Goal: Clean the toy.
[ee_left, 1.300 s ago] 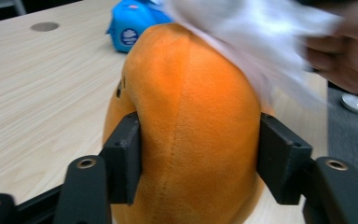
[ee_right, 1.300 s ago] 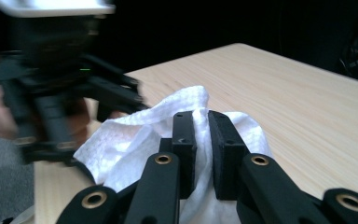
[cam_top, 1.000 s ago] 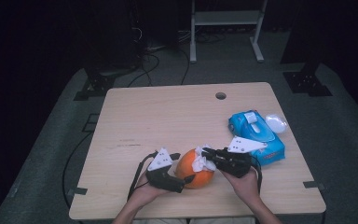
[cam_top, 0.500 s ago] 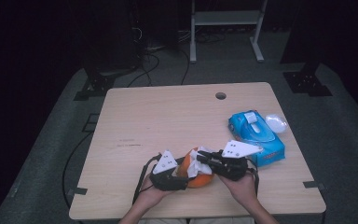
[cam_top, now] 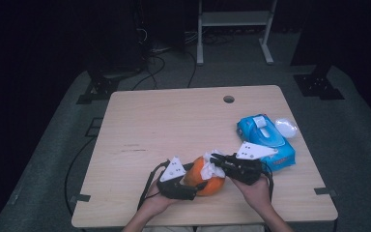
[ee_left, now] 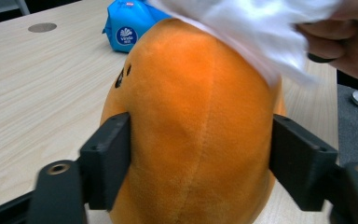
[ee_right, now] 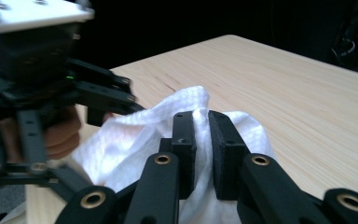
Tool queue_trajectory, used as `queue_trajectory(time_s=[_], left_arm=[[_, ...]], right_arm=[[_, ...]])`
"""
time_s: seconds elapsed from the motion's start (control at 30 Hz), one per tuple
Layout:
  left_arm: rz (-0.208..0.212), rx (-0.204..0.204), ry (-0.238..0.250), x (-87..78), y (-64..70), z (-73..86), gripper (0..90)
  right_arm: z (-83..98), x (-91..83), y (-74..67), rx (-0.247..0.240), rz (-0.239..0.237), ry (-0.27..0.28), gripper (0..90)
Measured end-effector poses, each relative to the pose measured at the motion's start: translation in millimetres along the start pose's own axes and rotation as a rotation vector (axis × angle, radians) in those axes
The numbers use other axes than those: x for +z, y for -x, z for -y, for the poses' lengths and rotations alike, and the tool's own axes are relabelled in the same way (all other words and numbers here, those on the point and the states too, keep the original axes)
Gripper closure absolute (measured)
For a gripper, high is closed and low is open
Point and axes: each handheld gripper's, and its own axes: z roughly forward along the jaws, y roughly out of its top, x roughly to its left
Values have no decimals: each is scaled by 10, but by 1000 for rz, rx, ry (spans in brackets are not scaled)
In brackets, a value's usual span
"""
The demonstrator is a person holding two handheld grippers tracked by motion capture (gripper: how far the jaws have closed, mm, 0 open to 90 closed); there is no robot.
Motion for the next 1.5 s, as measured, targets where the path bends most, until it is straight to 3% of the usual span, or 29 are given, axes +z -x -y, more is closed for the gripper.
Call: queue_trajectory(time_s=[0.1, 0.17, 0.23, 0.37, 0.53, 0.6, 0.73, 0.8, 0.9, 0.97, 1.17, 1.33, 1.5], left_arm=[[2, 13, -4, 11, 21, -1, 304], [0, 32, -11, 14, 50, -2, 312], [-1, 39, -9, 11, 63, 4, 321], [11, 55, -7, 26, 81, -5, 333], [13, 96, -15, 40, 125, -7, 332], [16, 106, -19, 51, 139, -12, 332], [18, 144, -30, 59, 180, -4, 331], [14, 142, -28, 50, 176, -1, 331], [19, 137, -23, 48, 160, 6, 332], [18, 139, -26, 46, 157, 5, 332], [15, 68, -9, 7, 52, 24, 333], [9, 23, -5, -24, -4, 45, 334], [5, -49, 11, -48, -106, 63, 334]], right_arm=[[-58, 57, -152, -39, -42, -4, 806], [-70, 122, -246, -79, -44, -26, 806], [-76, 151, -263, -79, -49, -35, 807], [-96, 99, -161, -54, -22, -33, 807], [-53, 11, 55, 15, 29, -38, 807], [-44, -5, 69, 34, 21, -32, 807], [-93, 64, -105, -32, -14, -56, 807], [-103, 91, -117, -46, -14, -68, 807], [-62, 74, 18, 18, -22, -68, 807], [-12, 46, 131, 55, -3, -65, 807], [99, -19, 300, 122, 22, -73, 809], [48, -29, 196, 105, 11, -46, 810], [2, -42, 99, 83, -50, -9, 810]])
